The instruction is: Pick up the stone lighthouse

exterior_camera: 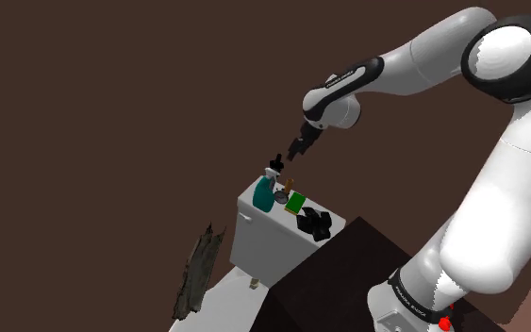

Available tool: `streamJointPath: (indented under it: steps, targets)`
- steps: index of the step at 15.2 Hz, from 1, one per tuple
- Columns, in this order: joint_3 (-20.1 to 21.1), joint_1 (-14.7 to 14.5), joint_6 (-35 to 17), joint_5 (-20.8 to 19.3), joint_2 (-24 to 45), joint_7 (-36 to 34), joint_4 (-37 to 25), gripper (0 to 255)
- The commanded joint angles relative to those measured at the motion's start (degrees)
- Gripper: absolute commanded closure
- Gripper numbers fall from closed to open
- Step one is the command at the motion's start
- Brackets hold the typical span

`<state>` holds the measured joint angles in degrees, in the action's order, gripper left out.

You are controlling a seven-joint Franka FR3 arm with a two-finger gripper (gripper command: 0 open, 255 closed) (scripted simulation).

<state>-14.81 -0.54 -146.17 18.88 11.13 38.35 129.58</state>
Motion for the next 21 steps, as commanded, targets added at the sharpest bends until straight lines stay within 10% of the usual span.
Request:
streamJointPath:
  steps: [1, 8, 17, 18, 21]
  targets:
    - [1.26, 1.51, -1.39, 4.55, 5.07, 4.28, -3.22, 0]
    - [6.69, 7.06, -2.49, 13.12, 20.22, 12.31, -16.50, 0]
    - [8.69, 8.47, -5.94, 15.52, 25.10, 14.88, -17.87, 0]
    - [8.65, 8.45, -5.86, 15.47, 25.14, 14.83, -17.99, 255]
    - [8.70, 8.47, -5.97, 15.53, 25.12, 14.90, -17.86, 255]
